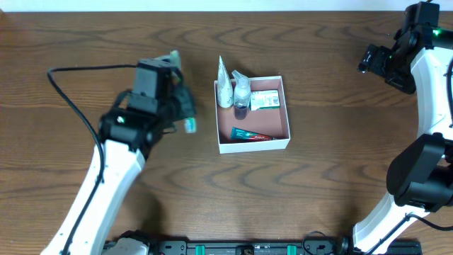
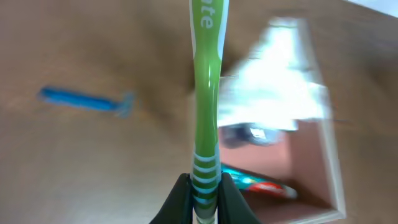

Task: Pack container
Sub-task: 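Carry the toothbrush into the box with the left gripper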

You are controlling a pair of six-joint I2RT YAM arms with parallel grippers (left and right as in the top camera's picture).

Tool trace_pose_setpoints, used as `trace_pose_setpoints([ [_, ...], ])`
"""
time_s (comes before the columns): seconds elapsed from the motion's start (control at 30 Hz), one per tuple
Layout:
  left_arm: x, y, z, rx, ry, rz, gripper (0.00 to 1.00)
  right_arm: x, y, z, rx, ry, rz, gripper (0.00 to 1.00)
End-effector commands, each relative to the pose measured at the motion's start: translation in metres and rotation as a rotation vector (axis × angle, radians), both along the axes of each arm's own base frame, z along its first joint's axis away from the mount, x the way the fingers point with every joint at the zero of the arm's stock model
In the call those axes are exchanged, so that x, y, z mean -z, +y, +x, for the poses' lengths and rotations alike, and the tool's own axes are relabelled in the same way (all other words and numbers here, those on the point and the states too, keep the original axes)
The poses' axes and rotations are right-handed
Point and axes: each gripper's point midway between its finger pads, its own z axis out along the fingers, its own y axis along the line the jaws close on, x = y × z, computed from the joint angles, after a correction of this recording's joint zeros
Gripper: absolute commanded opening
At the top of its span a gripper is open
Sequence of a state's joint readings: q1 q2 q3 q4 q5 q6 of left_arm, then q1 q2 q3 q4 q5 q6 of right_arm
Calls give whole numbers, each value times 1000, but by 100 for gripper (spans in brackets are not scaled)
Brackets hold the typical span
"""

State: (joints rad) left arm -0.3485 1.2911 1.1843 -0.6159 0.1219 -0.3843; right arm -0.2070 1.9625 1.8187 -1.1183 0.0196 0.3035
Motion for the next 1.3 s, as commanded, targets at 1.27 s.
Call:
trace_pose_setpoints([
  [1.27,109,-128,-18,1172,-283,1050,6,-17,-3,1,4,-41,-15,99],
])
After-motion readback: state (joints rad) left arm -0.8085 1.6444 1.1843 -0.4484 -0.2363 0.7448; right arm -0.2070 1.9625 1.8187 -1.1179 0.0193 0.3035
